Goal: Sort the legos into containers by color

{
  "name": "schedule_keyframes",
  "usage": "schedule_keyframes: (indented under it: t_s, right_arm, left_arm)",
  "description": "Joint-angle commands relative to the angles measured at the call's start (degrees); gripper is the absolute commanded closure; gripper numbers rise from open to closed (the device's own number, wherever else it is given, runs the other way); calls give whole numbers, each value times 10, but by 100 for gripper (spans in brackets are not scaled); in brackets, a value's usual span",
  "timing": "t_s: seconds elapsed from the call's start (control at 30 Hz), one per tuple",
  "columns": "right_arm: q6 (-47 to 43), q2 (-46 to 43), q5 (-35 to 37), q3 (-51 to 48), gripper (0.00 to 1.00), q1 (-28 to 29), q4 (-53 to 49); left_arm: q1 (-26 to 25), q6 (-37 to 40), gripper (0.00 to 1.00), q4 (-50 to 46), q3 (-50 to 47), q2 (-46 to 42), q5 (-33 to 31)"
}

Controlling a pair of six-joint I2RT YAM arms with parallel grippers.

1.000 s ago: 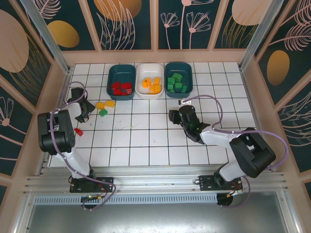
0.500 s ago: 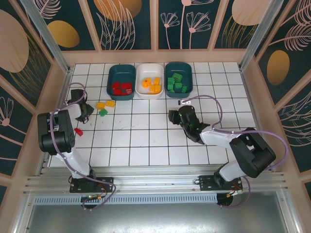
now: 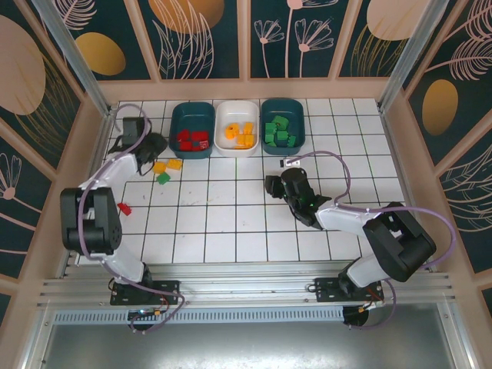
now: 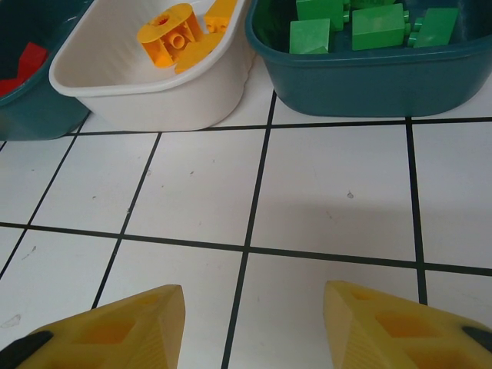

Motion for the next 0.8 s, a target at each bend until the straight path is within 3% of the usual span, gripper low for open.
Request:
schedule_keyframes:
  t_s: [0.0, 0.07, 0.2, 0.33, 0.4, 0.53, 0.67, 0.77]
  right_arm:
    - [-4, -2, 21, 16, 49, 6, 1]
    - [-6, -4, 25, 16, 49, 6, 2]
    - [-6, 1, 27, 15, 47, 6, 6]
    - [-7, 1, 27, 16, 45, 8, 4]
    - [-8, -1, 28, 16, 45, 10, 5]
    - [-10, -1, 31, 16, 45, 12, 2]
    - [-14, -9, 40, 15, 45, 18, 1]
    - [-12, -12, 37, 14, 44, 17, 0]
  left_arm:
    - [-9, -3, 72, 30, 53, 66, 75]
    - [-10, 0, 69, 41, 98, 103, 108]
    - [-9, 16, 48, 20, 166, 148, 120]
    - [-10, 37, 27, 20, 152, 102, 83]
    - [-9, 41, 25, 13, 136, 66, 64]
    - [-9, 12, 19, 17, -6, -93, -9]
    - [11, -56, 11, -60, -184, -277, -127]
    - [82, -59, 10, -119, -273, -365, -111]
